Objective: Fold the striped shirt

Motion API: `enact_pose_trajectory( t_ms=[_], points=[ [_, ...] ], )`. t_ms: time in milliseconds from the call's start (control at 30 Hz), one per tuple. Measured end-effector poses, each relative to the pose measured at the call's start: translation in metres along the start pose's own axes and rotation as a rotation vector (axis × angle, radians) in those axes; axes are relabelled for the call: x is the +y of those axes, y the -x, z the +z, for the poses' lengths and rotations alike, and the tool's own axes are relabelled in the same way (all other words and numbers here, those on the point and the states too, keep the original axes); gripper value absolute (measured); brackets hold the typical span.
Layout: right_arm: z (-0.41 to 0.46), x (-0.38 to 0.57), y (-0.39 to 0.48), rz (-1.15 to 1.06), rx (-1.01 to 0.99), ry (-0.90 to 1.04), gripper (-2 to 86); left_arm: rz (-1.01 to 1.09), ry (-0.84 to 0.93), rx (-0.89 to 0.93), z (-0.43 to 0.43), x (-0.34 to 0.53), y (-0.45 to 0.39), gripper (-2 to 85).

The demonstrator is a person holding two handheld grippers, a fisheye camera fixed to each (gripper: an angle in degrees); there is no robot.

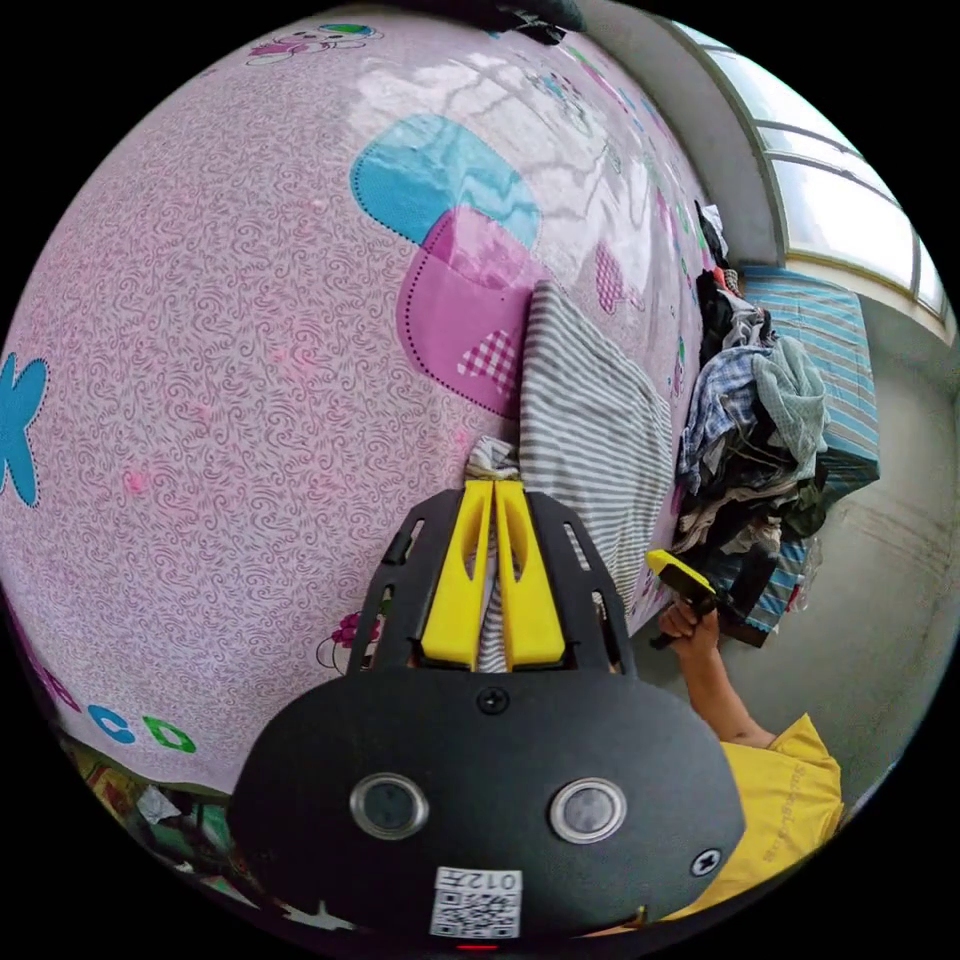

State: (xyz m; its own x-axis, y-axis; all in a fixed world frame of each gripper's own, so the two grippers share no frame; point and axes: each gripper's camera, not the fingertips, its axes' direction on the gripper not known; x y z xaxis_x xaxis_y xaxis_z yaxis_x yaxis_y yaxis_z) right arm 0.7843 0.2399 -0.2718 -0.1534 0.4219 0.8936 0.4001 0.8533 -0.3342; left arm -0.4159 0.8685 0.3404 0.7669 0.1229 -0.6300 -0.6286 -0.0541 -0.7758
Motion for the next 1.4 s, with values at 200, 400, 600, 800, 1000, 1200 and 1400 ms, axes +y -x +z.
enact_pose_trajectory(
  t_ms=[200,400,600,800,1000,1200,1400],
  points=[
    [-0.005,0.009,0.003,-0.014,0.029,-0.005,0.7,-0.211,-0.003,0.224,-0.011,-0.004,0.04,0.5],
    [-0.008,0.015,-0.007,-0.01,0.041,0.003,0.7,-0.116,-0.009,0.222,-0.032,-0.008,0.026,0.5],
    [-0.01,0.015,-0.013,0.024,0.081,-0.003,1.0,-0.162,-0.011,0.158,-0.025,-0.028,0.025,0.6],
    [-0.048,0.036,-0.036,0.103,0.161,-0.119,2.6,-0.002,-0.056,0.03,-0.069,0.013,-0.001,1.0],
    [-0.048,0.031,-0.066,0.185,0.079,-0.102,5.1,0.088,0.049,0.076,-0.034,0.028,-0.005,1.5],
    [-0.042,0.024,-0.05,0.115,0.167,-0.059,1.2,0.168,0.049,-0.023,-0.039,0.028,-0.028,0.1],
    [-0.04,0.028,-0.067,0.167,0.11,-0.054,0.7,0.129,0.02,-0.011,-0.061,0.035,-0.02,-0.1]
  ],
)
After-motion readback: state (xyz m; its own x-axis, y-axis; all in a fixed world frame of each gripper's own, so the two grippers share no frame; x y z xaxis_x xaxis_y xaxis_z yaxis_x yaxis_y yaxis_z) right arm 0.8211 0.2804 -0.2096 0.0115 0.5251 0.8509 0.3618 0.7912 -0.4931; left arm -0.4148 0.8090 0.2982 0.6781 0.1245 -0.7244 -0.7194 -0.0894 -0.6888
